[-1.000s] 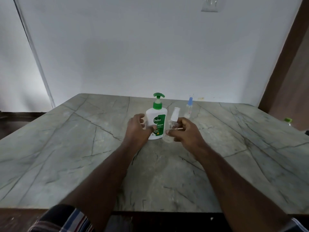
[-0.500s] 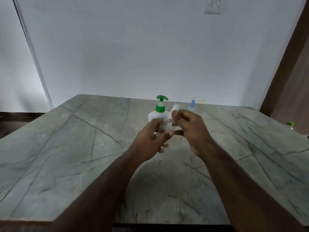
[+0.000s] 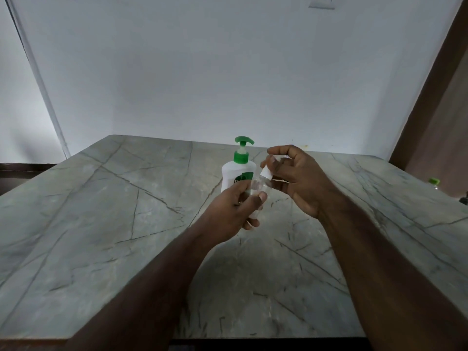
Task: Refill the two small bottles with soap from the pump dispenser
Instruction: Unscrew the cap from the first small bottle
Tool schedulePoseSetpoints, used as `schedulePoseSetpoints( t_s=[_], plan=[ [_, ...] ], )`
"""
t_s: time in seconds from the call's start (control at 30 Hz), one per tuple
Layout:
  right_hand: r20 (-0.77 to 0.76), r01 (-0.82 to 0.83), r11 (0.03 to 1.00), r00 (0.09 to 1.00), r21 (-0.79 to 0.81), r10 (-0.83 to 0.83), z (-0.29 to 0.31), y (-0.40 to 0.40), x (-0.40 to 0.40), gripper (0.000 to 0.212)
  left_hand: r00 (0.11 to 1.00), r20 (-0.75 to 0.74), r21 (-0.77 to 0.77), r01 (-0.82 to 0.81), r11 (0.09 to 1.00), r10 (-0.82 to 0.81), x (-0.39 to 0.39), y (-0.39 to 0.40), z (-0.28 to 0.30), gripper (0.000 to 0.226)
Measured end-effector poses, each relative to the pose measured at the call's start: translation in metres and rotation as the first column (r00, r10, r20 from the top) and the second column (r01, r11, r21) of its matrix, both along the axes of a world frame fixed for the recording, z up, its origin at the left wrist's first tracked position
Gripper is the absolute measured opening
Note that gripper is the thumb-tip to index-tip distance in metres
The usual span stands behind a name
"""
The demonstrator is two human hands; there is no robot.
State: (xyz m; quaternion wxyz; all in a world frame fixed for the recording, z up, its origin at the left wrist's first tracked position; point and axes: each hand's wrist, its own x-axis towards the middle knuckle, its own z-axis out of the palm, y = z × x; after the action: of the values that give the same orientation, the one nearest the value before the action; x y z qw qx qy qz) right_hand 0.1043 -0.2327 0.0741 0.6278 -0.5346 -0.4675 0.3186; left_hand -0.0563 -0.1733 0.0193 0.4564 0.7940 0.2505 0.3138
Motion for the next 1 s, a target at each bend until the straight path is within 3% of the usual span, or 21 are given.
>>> schedulePoseSetpoints(
  t_s=[0.1, 0.27, 0.43, 0.6, 0.67, 0.73, 0.83, 1.0],
  plan=[
    [0.089, 0.101, 0.995, 0.991, 0.015, -0.102, -0.002, 0.001, 0.001, 0.024, 1.0, -0.014, 0.015, -0.006, 1.0, 0.007, -0.001, 0.002, -0.002, 0.035],
    [-0.002, -0.04, 0.999, 0.999, -0.012, 0.04, 0.004, -0.004, 0.004, 0.024, 0.999, -0.037, 0.017, -0.017, 1.0, 0.017, -0.001, 0.004, -0.003, 0.037],
    [0.241, 0.125, 0.991, 0.964, -0.052, -0.109, 0.002, -0.003, 0.0, 0.016, 0.999, -0.038, 0.037, -0.016, 0.999, 0.018, 0.0, 0.003, -0.005, 0.036],
    [0.094, -0.01, 1.0, 0.995, -0.012, 0.011, 0.008, -0.005, 0.004, 0.029, 0.999, -0.045, 0.026, -0.027, 0.999, 0.028, -0.001, 0.003, -0.004, 0.04],
    [0.072, 0.006, 1.0, 0.997, -0.004, -0.006, 0.01, -0.004, 0.004, 0.027, 0.998, -0.047, 0.033, -0.027, 0.999, 0.029, -0.002, 0.003, -0.004, 0.04],
    [0.135, 0.043, 0.999, 0.99, -0.028, -0.039, 0.011, -0.003, 0.003, 0.02, 0.998, -0.046, 0.048, -0.033, 0.998, 0.035, -0.001, 0.002, -0.005, 0.04],
    [0.307, 0.102, 0.993, 0.948, -0.062, -0.079, 0.009, -0.003, 0.004, 0.029, 0.998, -0.05, 0.065, -0.035, 0.997, 0.039, 0.0, 0.003, -0.005, 0.04],
    [0.186, 0.032, 0.999, 0.982, 0.012, -0.033, 0.015, -0.004, 0.008, 0.033, 0.997, -0.062, 0.067, -0.04, 0.997, 0.045, 0.002, 0.003, -0.005, 0.041]
  ],
)
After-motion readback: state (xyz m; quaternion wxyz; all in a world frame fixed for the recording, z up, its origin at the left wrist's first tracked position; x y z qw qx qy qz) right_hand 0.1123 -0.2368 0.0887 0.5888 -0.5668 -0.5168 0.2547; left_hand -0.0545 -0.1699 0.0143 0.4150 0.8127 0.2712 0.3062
